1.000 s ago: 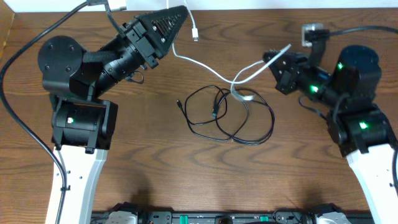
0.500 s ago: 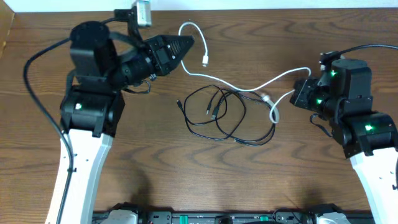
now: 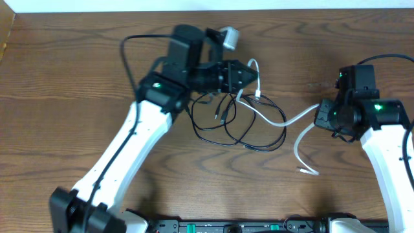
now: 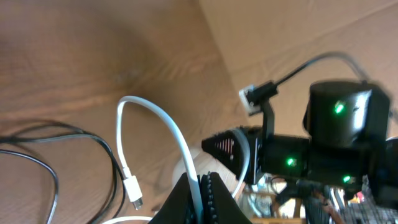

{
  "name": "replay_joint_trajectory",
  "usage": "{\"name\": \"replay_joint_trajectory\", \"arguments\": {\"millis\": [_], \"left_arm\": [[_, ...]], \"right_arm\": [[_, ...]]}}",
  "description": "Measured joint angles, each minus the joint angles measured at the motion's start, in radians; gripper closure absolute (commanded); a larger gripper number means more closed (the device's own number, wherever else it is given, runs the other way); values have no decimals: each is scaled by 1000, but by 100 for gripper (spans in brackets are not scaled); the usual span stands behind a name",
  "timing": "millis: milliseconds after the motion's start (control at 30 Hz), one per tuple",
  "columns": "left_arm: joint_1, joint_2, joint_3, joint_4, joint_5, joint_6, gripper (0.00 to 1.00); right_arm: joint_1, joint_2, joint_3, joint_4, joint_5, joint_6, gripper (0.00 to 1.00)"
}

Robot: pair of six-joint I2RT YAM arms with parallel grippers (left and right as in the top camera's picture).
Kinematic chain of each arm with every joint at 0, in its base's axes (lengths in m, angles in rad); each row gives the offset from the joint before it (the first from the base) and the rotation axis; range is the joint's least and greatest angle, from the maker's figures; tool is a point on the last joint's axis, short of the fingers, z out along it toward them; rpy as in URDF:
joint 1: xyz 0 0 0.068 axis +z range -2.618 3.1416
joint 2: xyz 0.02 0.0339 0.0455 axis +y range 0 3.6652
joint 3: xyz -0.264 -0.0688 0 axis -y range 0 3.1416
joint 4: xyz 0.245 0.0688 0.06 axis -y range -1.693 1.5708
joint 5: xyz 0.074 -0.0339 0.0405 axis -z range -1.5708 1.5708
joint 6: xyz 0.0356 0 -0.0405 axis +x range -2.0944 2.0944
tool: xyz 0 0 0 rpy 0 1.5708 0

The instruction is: Untangle cables

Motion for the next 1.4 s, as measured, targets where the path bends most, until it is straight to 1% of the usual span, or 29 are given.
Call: {"name": "replay_joint_trajectory", "arguments": {"millis": [33, 67, 100, 200, 333, 500, 533, 767, 833, 967, 1067, 1100, 1133, 1167, 1200, 1233, 1333, 1400], "left_arm": [[-19, 30, 0, 17, -3, 2, 93], [-27, 49, 0, 29, -5, 5, 93], [-31, 61, 0, 34, -11, 11, 93], [-29, 72, 0, 35, -50, 26, 93], [-11, 71, 0, 38, -89, 29, 93], [-3, 71, 0, 37, -101, 29, 92], [-3, 71, 0, 37, -102, 29, 92], [29, 71, 0, 36, -95, 28, 93], [50, 71, 0, 37, -80, 27, 93], [73, 71, 0, 37, -54, 24, 93], [76, 71, 0, 37, -47, 24, 93], [76, 71, 0, 37, -46, 25, 92], [76, 71, 0, 37, -44, 24, 93], [76, 71, 0, 37, -44, 24, 93], [76, 71, 0, 36, -43, 24, 93], [76, 71, 0, 38, -43, 24, 93], [76, 71, 0, 37, -43, 24, 92], [76, 71, 0, 37, -44, 24, 92]], "right_arm": [[-4, 21, 0, -5, 2, -18, 33], [-8, 36, 0, -4, -3, -36, 22], [-8, 45, 0, -4, -10, -55, 19], [-9, 77, 0, 11, -113, -192, 14], [3, 122, 0, 25, -283, -389, 14], [55, 169, 0, 111, -389, -535, 9], [71, 182, 0, 149, -404, -571, 8], [125, 257, 0, 318, -423, -719, 12], [129, 303, 0, 359, -422, -805, 13], [129, 365, 0, 435, -420, -904, 16], [129, 394, -1, 469, -420, -966, 24], [129, 397, -1, 496, -420, -997, 41], [129, 397, -1, 514, -421, -1011, 48], [129, 397, -1, 538, -422, -1029, 69], [130, 397, -1, 557, -422, -1039, 81], [130, 397, 0, 567, -422, -1051, 99], [130, 397, 0, 574, -440, -1049, 99], [130, 397, 0, 587, -445, -987, 99]]}}
